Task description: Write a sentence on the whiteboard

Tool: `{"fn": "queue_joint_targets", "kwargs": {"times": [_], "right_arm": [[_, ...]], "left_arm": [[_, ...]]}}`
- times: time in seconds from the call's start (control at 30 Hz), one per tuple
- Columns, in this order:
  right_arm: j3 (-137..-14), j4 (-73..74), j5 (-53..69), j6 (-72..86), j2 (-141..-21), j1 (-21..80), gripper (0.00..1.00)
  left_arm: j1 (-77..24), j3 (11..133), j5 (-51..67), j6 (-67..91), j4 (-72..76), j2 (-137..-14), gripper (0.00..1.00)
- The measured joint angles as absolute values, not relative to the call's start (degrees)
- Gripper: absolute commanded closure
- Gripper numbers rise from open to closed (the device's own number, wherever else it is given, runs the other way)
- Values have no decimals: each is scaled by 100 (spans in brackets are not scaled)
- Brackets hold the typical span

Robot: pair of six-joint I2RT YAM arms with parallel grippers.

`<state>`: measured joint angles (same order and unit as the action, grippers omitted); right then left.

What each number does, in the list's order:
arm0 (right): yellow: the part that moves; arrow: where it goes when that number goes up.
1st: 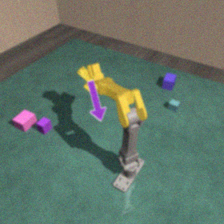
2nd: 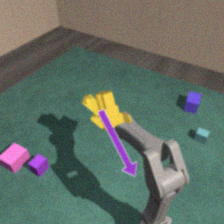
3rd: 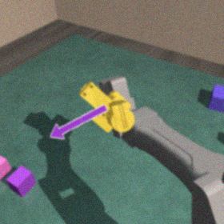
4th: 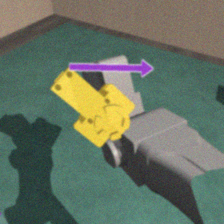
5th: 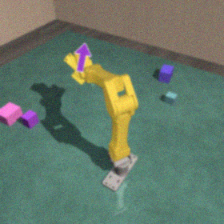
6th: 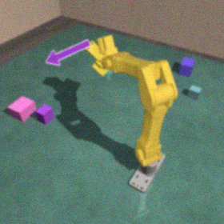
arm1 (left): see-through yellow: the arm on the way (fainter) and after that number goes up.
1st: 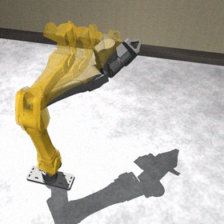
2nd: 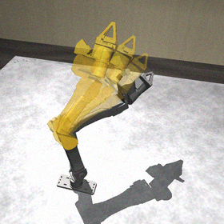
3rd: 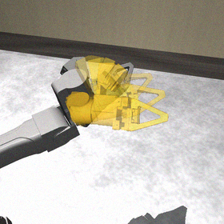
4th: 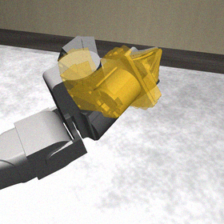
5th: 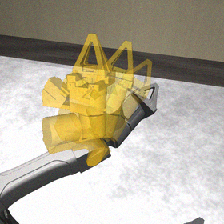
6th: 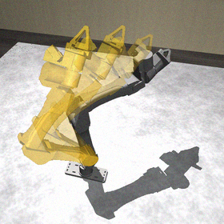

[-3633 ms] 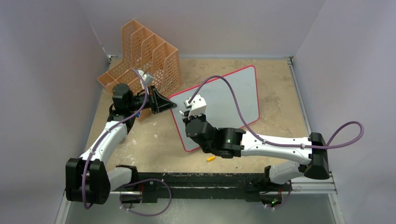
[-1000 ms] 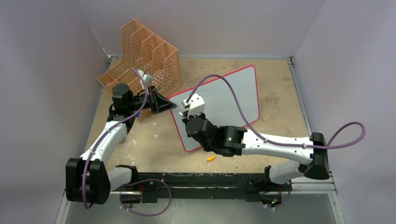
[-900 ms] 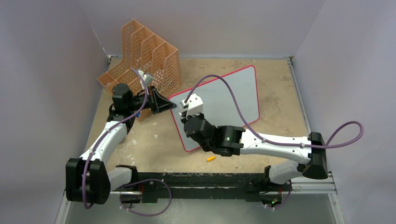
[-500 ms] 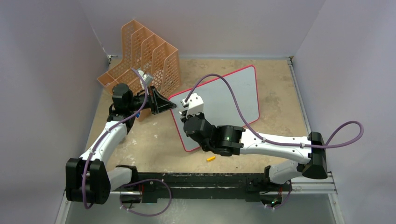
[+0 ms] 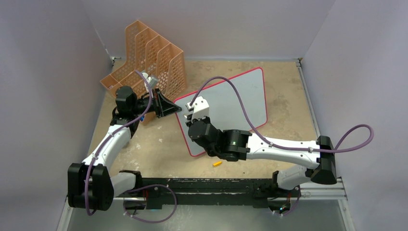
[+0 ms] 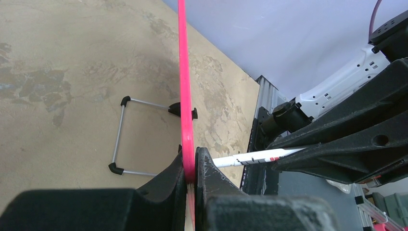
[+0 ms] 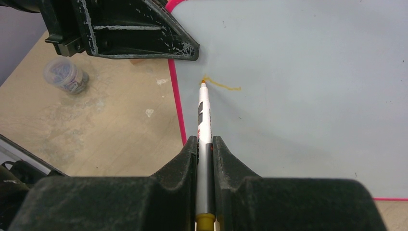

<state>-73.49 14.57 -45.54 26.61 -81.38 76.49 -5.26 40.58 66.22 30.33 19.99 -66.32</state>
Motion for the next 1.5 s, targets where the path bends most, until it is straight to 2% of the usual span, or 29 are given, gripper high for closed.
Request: {"fn": "queue_joint_targets", "kwargs": {"times": [1.0,1.5], "right_arm": [[-7467,2659,-4088,3297,-8215,7688,100],[-7400,2394,-4143,3347,-7830,7725,100]], "left_arm": [[-515,4058,6657,3028,1999,-6635,100],[-513,4058,6672,3020,1999,-6635,100]]}}
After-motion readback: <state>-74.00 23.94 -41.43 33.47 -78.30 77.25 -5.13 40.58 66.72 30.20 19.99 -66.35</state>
